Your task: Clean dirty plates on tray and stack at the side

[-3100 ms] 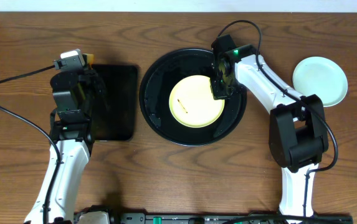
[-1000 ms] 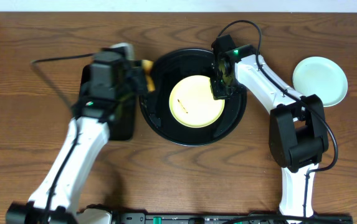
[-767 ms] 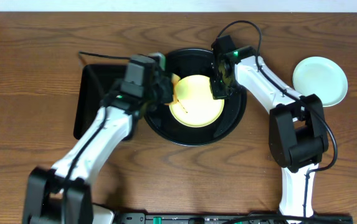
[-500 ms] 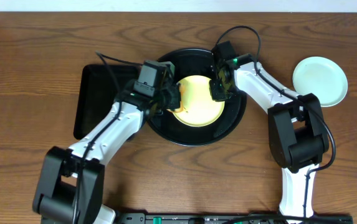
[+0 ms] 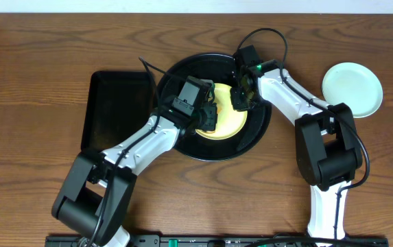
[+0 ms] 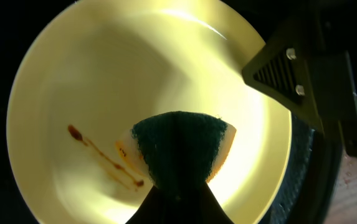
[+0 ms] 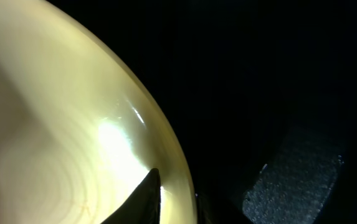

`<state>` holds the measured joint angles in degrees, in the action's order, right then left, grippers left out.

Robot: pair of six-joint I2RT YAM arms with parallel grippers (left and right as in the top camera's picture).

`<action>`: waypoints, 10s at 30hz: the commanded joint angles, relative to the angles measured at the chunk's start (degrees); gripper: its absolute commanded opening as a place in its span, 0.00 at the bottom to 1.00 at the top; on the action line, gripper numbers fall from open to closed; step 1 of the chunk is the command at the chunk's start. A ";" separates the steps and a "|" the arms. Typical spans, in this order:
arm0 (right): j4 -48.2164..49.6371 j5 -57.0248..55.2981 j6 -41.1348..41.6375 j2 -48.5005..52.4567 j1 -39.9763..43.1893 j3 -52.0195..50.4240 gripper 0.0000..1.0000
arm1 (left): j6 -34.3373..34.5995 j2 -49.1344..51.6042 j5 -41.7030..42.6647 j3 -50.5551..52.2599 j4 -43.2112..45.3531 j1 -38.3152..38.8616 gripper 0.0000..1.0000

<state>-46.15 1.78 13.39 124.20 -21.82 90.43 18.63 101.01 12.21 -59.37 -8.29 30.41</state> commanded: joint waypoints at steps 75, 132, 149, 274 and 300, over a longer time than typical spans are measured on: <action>0.50 1.49 0.33 1.77 -0.33 -1.33 0.01 | -15.72 12.15 -12.11 0.07 5.64 0.83 0.08; 0.55 1.46 0.31 1.77 -0.33 -1.33 0.01 | -11.13 12.37 -8.50 -0.68 41.11 -6.84 0.08; 0.81 1.49 0.31 1.77 -0.33 -1.31 0.01 | -7.34 -14.08 -8.44 -0.68 10.27 -19.30 0.08; 1.01 1.49 0.31 1.77 -0.33 -1.31 0.01 | -10.73 2.43 -18.51 -19.23 -28.74 -28.70 0.08; 0.98 1.49 0.31 1.77 -0.33 -1.31 0.10 | -11.06 5.88 -25.35 -17.27 -30.88 -29.09 0.70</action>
<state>-44.82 4.51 13.63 124.03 -21.85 90.15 7.44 105.71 -8.99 -78.04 -38.96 1.65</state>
